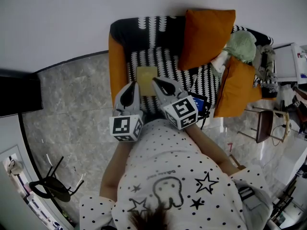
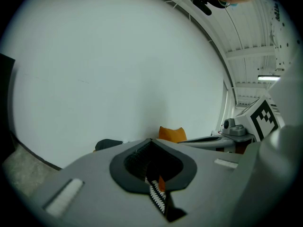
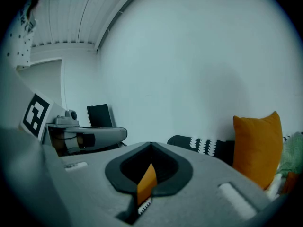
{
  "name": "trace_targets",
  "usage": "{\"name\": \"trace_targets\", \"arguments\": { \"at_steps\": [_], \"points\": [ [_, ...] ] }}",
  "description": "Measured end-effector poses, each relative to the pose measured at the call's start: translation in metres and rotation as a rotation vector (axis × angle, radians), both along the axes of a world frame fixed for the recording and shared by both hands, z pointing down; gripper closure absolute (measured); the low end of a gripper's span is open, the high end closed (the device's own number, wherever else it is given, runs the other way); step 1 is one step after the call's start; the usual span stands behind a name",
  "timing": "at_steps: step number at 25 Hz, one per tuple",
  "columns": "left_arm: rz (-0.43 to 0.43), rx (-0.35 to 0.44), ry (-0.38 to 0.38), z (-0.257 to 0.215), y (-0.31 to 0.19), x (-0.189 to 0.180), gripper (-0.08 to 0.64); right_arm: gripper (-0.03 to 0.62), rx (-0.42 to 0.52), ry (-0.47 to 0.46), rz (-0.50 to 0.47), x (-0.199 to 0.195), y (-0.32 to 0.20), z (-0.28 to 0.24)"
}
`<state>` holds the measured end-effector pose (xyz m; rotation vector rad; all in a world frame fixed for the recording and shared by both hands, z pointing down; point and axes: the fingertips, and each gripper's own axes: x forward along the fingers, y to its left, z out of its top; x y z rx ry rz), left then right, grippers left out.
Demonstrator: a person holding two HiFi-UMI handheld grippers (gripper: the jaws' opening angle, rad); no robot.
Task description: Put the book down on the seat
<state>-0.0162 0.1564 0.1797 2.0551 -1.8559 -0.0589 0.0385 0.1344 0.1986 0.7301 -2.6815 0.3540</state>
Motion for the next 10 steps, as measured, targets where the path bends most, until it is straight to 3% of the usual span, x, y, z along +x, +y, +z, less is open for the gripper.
{"name": "trace_targets", "arguments": {
  "at_steps": [10],
  "points": [
    [0.005,-0.002,0.001,0.0033,-0.0040,-0.0002,0.560,0.591,-0.004,0.002,0.007,0.0005,-0.0042,0.0032]
  ]
}}
